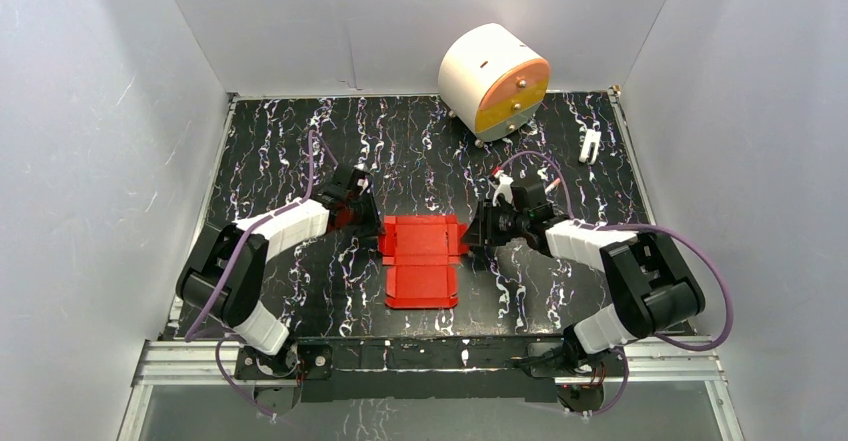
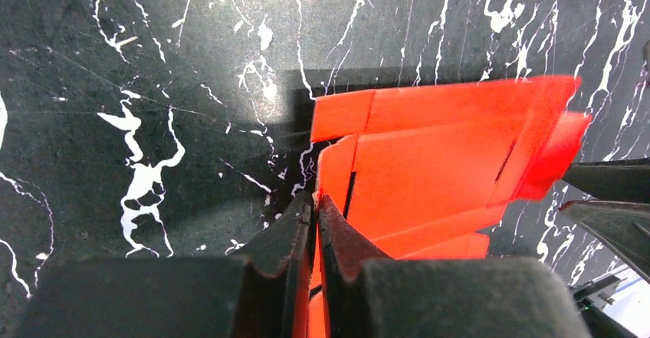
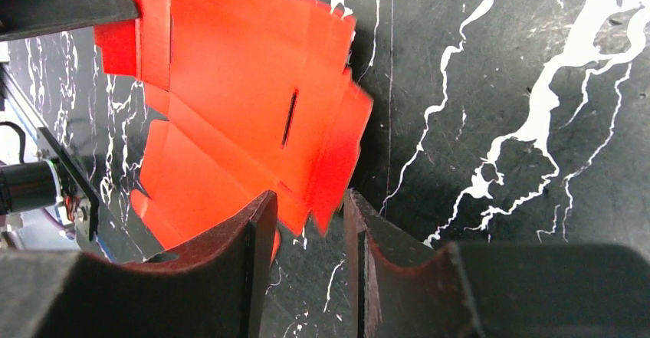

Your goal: Fold the paper box

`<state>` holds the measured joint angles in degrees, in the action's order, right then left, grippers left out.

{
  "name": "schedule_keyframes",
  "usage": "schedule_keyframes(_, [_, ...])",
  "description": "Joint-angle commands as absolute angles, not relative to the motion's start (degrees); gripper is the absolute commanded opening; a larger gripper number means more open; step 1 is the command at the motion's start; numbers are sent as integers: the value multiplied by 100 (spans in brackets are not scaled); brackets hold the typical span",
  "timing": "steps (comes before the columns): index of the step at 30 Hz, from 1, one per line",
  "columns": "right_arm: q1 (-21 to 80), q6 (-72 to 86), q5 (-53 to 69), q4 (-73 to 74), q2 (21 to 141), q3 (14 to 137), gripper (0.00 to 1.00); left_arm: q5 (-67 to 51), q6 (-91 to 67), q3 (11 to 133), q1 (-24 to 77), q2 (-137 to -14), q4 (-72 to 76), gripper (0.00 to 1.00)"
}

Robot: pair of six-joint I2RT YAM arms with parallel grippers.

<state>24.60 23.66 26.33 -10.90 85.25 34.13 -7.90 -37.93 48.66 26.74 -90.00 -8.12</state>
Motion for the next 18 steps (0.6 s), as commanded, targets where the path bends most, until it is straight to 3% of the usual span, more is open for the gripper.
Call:
schedule_keyframes(1, [2440,2353,2498,-1250,8233,3338,49,-845,-3363,5102,2664,-9005,-1134,4])
schedule_keyframes(5, [2348,2266,2425,-1402,8169,3374,58,-1055,-3224,5054,2667,-8893,-1159,3])
schedule_keyframes(9, [2217,2120,2458,-1441,8436,3693,60,-988,-3125,5045,2663,-8870,-1313,4])
schedule_keyframes(18, [2195,2120,2919,-1666,9028,4158,60,-574,-3151,5231,2594,-8647,-1653,33])
